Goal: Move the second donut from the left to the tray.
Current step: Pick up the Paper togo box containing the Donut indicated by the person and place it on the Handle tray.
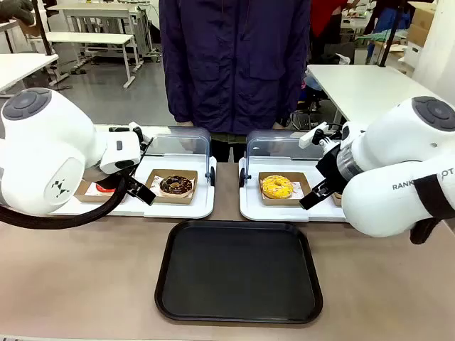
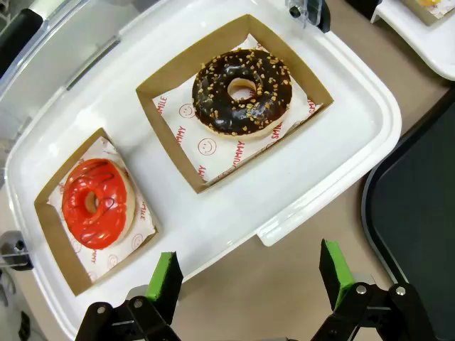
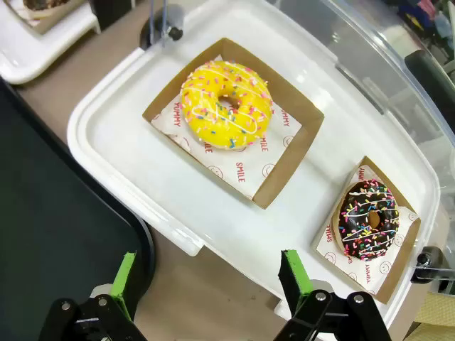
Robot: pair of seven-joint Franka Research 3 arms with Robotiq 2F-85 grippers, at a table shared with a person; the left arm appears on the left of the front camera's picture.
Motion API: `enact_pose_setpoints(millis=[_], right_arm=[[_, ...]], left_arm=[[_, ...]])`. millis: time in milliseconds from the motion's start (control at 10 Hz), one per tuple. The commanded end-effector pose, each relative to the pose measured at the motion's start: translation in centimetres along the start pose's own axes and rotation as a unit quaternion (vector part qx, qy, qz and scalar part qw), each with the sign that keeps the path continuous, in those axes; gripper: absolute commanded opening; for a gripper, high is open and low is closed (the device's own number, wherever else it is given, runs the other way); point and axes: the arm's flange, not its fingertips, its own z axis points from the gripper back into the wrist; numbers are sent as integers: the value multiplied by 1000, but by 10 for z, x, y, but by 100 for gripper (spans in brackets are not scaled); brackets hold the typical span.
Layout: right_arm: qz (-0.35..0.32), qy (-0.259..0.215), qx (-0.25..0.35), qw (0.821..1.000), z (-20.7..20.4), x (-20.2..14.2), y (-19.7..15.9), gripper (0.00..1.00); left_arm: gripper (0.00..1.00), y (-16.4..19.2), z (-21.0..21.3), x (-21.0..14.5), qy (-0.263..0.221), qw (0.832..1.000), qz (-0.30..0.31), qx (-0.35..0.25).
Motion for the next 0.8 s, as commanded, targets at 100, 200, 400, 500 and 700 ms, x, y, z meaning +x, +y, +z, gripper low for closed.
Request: enact_pose_setpoints(millis=[100,200,400,500,700], right_arm=[[0,0,0,1000,0,0,0,100],[0,0,0,1000,0,0,0,100],[0,0,0,1000,0,0,0,100],[0,0,0,1000,0,0,0,100],[0,0,0,1000,0,0,0,100]], left_arm=[[100,0,0,0,0,1000,0,0],[100,0,0,0,0,1000,0,0],[100,0,0,0,0,1000,0,0],[100,0,0,0,0,1000,0,0],[100,0,0,0,0,1000,0,0]])
